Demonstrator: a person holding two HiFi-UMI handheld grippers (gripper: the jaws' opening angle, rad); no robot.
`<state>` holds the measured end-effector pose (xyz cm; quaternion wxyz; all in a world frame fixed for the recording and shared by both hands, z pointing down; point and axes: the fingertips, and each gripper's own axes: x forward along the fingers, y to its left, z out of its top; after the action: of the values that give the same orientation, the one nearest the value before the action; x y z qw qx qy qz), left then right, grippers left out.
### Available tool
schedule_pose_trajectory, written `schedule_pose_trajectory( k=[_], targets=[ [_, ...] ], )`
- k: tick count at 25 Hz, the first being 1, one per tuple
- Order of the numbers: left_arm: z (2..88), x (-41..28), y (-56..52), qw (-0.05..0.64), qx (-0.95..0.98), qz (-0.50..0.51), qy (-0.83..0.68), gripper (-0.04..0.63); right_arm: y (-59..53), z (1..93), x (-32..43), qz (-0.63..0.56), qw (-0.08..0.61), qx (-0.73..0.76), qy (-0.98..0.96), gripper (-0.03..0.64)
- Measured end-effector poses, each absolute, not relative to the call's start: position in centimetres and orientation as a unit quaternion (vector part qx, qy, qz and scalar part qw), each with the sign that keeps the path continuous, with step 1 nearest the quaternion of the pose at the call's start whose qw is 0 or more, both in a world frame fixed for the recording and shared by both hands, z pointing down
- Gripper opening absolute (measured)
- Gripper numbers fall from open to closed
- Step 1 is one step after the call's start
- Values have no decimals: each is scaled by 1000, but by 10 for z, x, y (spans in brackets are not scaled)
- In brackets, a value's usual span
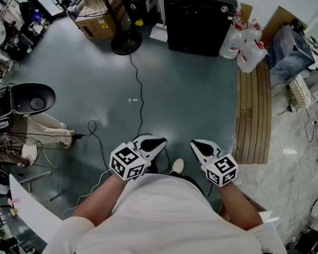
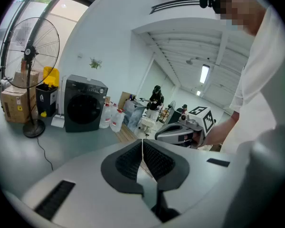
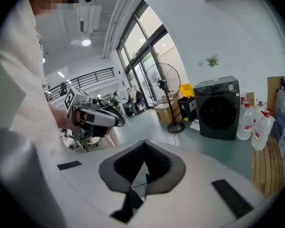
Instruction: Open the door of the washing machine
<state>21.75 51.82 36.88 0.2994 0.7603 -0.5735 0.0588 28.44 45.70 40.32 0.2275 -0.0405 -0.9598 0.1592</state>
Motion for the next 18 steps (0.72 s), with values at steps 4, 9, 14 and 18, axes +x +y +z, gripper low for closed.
schedule_pose_trajectory(
  k=[4, 9, 14, 18],
  targets=[
    [364, 193, 505, 281, 769, 46, -572, 20, 450, 400, 253, 145, 224, -33, -963, 6],
    [365, 137, 492, 276, 776, 22, -566, 20, 442, 393, 201, 130, 234, -22, -963, 6],
    [361, 67, 473, 266, 792, 30, -549, 20, 417, 385, 136, 130, 243, 9, -961, 8],
    [368, 20, 465, 263, 804, 50, -531, 21, 405, 381, 87, 135, 232, 41, -962, 9]
  ],
)
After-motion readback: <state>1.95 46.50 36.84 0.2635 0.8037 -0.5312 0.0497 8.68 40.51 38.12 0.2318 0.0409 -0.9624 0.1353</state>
